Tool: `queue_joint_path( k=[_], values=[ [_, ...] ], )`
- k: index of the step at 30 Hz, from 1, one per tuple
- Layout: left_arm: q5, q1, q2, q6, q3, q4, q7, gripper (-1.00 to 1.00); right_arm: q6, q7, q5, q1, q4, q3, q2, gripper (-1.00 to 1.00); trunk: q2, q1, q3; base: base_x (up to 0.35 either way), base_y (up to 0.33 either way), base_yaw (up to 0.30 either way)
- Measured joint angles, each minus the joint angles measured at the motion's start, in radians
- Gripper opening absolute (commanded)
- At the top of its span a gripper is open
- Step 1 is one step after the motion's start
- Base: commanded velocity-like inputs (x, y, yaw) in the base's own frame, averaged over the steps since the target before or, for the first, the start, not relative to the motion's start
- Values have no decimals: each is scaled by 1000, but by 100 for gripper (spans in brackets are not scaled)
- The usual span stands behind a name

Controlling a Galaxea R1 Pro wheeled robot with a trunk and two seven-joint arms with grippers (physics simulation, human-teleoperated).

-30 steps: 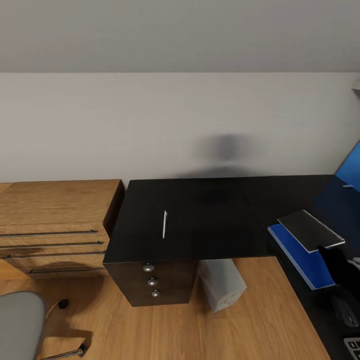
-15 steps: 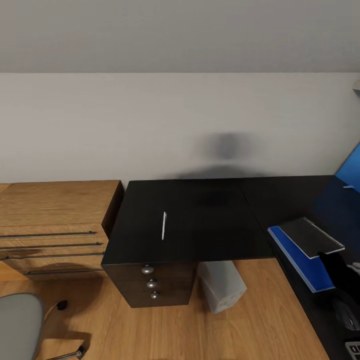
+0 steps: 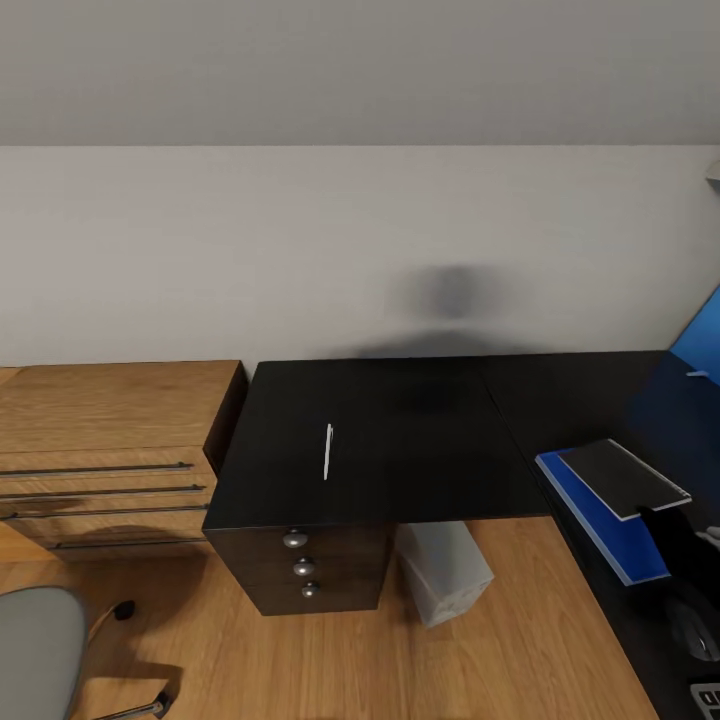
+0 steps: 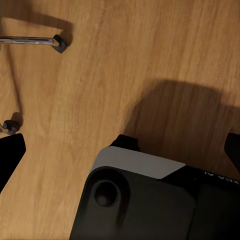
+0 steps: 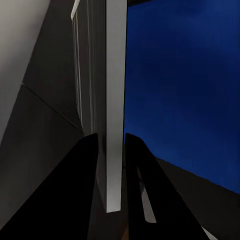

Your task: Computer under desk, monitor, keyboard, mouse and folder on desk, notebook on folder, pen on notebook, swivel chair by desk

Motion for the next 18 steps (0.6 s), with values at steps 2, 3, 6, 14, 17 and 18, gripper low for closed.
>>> queue_joint_path(
  k=[2, 3, 6, 14, 17, 18],
  values=[
    [0, 0, 0, 0, 0, 0, 0, 100, 0, 0, 0, 0, 2, 0, 0, -100, 0, 0, 0, 0, 0, 0],
    [0, 0, 0, 0, 0, 0, 0, 100, 0, 0, 0, 0, 4, 0, 0, -100, 0, 0, 0, 0, 0, 0],
    [0, 0, 0, -1, 0, 0, 0, 100, 0, 0, 0, 0, 9, 2, 0, -100, 0, 0, 0, 29, -34, 0],
    [-1, 0, 0, -17, 0, -1, 2, 100, 0, 0, 0, 0, 13, 2, 0, -100, 0, 0, 0, 35, -39, 0],
    [-1, 0, 0, -19, 0, -1, 2, 100, 0, 0, 0, 0, 13, 2, 0, -100, 0, 0, 0, 4, -5, 0],
    [-1, 0, 0, -20, 0, -1, 2, 100, 0, 0, 0, 0, 13, 2, 0, -100, 0, 0, 0, 2, -2, 0]
  ],
)
